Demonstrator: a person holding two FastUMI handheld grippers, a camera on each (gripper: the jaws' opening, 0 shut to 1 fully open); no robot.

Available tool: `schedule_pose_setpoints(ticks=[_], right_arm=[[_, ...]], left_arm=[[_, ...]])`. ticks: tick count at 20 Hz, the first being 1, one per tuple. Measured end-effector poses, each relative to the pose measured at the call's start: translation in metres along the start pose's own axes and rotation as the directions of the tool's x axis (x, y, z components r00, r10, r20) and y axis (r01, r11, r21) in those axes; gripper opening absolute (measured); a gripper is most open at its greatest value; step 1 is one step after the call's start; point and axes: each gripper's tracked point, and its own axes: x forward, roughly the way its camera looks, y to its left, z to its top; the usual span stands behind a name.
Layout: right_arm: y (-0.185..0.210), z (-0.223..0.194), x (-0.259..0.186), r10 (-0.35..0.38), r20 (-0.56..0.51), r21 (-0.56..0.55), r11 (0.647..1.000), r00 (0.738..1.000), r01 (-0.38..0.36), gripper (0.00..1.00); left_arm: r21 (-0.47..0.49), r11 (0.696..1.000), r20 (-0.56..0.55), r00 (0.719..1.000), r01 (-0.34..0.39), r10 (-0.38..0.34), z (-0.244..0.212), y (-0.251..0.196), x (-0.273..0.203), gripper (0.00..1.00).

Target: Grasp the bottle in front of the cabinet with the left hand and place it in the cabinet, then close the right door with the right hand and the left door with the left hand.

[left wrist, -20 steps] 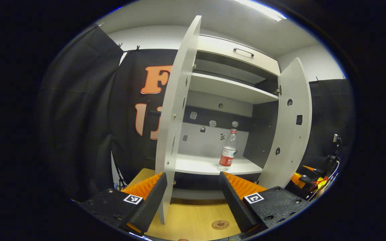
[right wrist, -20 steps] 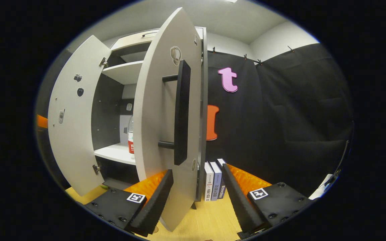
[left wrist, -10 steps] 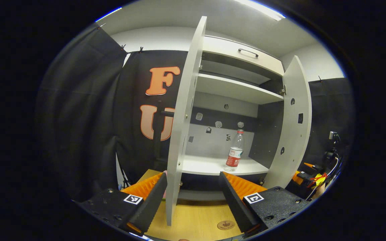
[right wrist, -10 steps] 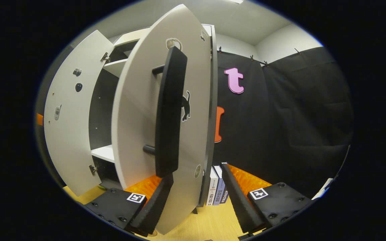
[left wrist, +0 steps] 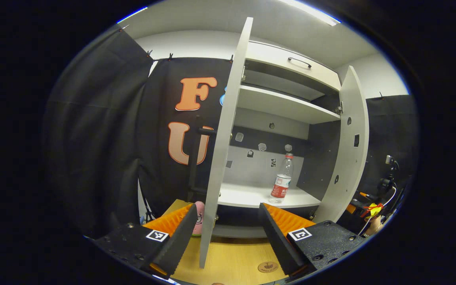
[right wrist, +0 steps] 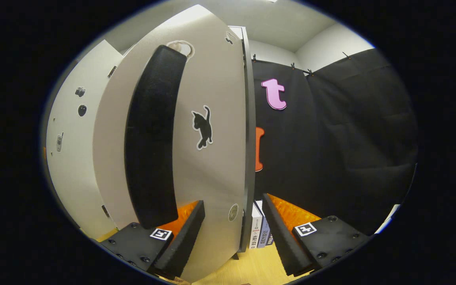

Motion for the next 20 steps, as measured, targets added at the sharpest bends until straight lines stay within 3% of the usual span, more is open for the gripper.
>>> schedule_pose_setpoints(ticks=[3, 4, 5, 6, 8, 9, 10, 11, 20], right_arm=[[0.015, -0.004, 0.013, 0.03, 0.0, 0.001, 1.0, 1.0, -0.03, 0.97], [0.022, -0.007, 0.019, 0.046, -0.005, 0.006, 0.999, 0.999, -0.046, 0.87], [0.028, -0.008, 0.028, 0.054, -0.006, 0.003, 0.999, 0.999, -0.054, 0.87], [0.032, -0.011, 0.038, 0.051, -0.012, -0.004, 0.999, 0.999, -0.051, 0.97], [0.038, -0.012, 0.055, 0.049, -0.009, -0.006, 0.999, 0.999, -0.049, 0.97], [0.038, -0.012, 0.057, 0.049, -0.01, -0.006, 0.999, 0.999, -0.049, 0.87], [0.036, -0.011, 0.054, 0.047, -0.007, -0.007, 0.999, 0.999, -0.047, 0.87], [0.036, -0.01, 0.052, 0.043, -0.005, -0.01, 0.999, 0.999, -0.043, 0.97], [0.037, -0.009, 0.053, 0.007, -0.001, -0.017, 1.0, 1.0, -0.007, 0.97]], left_arm=[[-0.003, 1.0, -0.003, 1.0, -0.004, 0.004, -0.002, 0.004, 0.001, 0.96], [-0.001, 1.0, -0.003, 1.0, -0.002, 0.002, -0.002, 0.005, 0.002, 0.95], [0.001, 1.0, -0.001, 1.0, 0.0, 0.0, -0.001, 0.004, 0.002, 0.95], [0.004, 1.0, 0.0, 1.0, -0.002, 0.002, -0.001, 0.005, 0.002, 0.95], [0.009, 1.0, -0.001, 1.0, -0.009, 0.009, -0.001, 0.009, 0.002, 0.95], [0.012, 1.0, -0.001, 1.0, -0.014, 0.014, -0.002, 0.01, 0.001, 0.95], [0.014, 1.0, 0.001, 1.0, -0.019, 0.019, -0.001, 0.013, 0.0, 0.95], [0.015, 1.0, 0.003, 1.0, -0.026, 0.026, -0.001, 0.016, -0.001, 0.95], [0.001, 0.995, 0.006, 0.995, -0.095, 0.095, -0.002, 0.054, -0.012, 0.96]])
